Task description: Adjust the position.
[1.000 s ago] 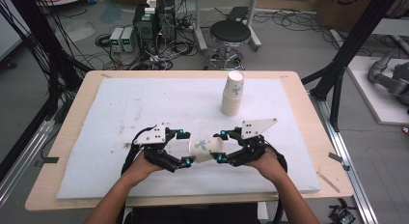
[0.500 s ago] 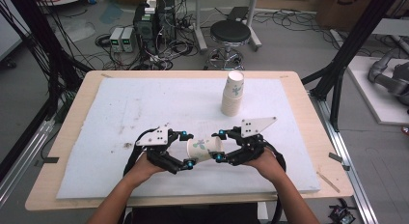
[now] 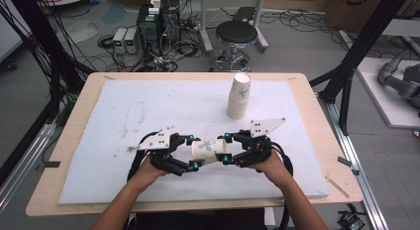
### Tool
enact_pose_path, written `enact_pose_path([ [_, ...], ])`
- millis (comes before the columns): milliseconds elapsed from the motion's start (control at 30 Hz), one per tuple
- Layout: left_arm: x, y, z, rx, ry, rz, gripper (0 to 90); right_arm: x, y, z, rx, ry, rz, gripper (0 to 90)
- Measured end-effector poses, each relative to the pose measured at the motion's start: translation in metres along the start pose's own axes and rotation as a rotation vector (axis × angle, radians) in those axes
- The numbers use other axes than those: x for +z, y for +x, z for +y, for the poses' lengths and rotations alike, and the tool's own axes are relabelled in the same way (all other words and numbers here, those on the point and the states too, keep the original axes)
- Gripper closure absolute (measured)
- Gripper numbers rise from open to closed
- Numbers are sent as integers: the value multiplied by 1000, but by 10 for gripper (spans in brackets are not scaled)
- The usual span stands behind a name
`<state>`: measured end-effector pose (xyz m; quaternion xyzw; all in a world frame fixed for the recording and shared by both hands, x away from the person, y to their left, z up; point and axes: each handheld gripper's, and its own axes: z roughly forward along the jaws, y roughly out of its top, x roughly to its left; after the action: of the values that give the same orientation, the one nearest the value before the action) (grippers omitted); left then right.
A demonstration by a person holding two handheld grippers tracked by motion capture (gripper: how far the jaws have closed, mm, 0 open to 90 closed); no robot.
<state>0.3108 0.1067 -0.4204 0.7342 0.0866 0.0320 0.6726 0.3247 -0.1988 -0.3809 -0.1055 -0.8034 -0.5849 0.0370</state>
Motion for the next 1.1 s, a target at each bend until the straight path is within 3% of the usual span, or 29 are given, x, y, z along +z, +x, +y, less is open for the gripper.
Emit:
enact_pose_path([
  [167, -3, -1, 2, 2, -17, -4, 324, 0, -2, -3, 33, -10, 25, 375],
  [400, -5, 0, 6, -4, 10, -8, 355, 1, -1, -2, 47, 10, 28, 368],
  [500, -6, 0, 8, -20, 21, -7, 371, 2, 1, 2, 44, 27, 12, 263],
  [567, -7, 1, 10, -37, 41, -10, 374, 6, 4, 6, 26, 61, -20, 201],
  [633, -7, 2, 12, -36, 63, -10, 379, 9, 6, 10, 0, 95, -34, 202],
  [767, -9, 2, 17, -26, 111, -1, 382, 11, 8, 16, -16, 117, -40, 201],
  [833, -11, 3, 23, -13, 166, 1, 384, 12, 7, 21, -35, 138, -57, 201],
  [933, -13, 2, 29, -8, 194, 1, 385, 12, 7, 24, -49, 155, -70, 201],
  [1100, -15, 4, 39, -6, 300, 20, 385, 16, 9, 30, -132, 247, -116, 201],
])
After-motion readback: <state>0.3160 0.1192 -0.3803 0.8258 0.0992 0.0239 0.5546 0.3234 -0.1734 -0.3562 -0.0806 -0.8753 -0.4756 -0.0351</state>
